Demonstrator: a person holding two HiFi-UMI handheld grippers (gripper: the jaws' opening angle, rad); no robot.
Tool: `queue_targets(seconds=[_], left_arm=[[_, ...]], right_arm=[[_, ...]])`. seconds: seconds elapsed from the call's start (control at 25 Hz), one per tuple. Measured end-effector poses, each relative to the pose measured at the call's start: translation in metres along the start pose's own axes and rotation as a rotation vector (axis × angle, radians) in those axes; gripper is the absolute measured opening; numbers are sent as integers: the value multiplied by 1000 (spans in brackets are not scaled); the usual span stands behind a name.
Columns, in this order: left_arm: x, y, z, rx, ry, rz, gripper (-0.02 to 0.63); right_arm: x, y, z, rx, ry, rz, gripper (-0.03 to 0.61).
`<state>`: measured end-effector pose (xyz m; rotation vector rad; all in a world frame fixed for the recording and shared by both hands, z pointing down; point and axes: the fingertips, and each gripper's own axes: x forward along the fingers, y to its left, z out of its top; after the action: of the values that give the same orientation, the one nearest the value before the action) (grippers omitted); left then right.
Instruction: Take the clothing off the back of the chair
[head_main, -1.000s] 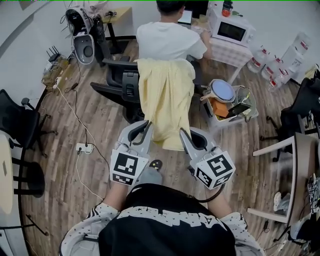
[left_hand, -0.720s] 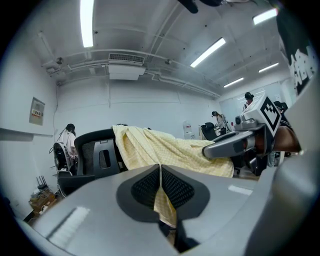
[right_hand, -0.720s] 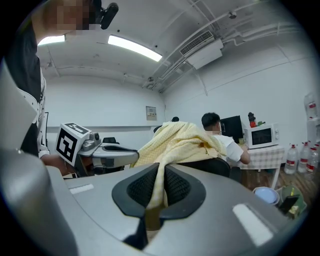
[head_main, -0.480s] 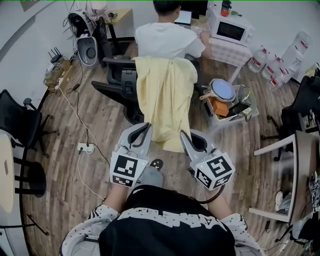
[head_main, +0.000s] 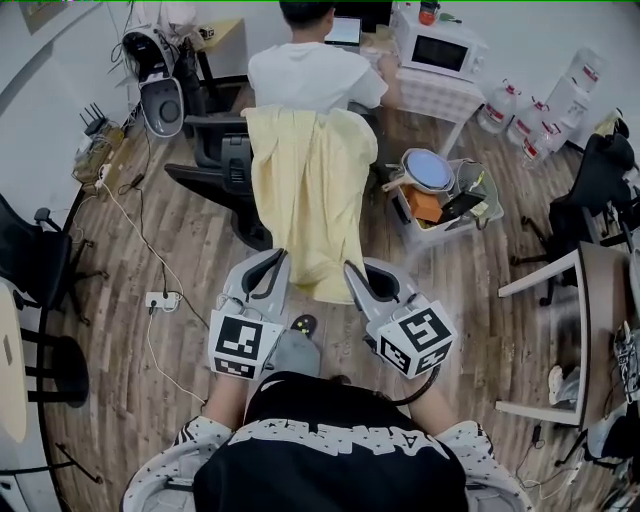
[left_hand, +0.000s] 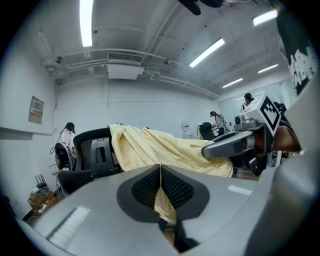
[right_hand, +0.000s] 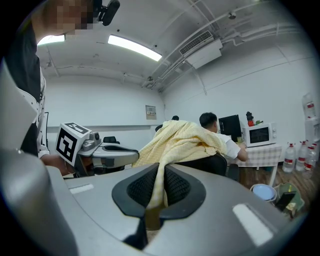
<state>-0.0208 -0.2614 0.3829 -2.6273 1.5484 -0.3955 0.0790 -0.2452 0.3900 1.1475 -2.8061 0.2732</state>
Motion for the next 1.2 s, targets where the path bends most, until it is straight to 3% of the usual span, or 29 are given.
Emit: queue_targets(seconds=[0.84, 1.2], left_arm=[[-32, -8, -4, 22, -3, 18, 2], [-29, -15, -6, -31, -19, -118, 2]], right_arm=[[-28, 17, -10, -16, -5, -60, 29], [-29, 23, -6, -34, 7, -178, 30]])
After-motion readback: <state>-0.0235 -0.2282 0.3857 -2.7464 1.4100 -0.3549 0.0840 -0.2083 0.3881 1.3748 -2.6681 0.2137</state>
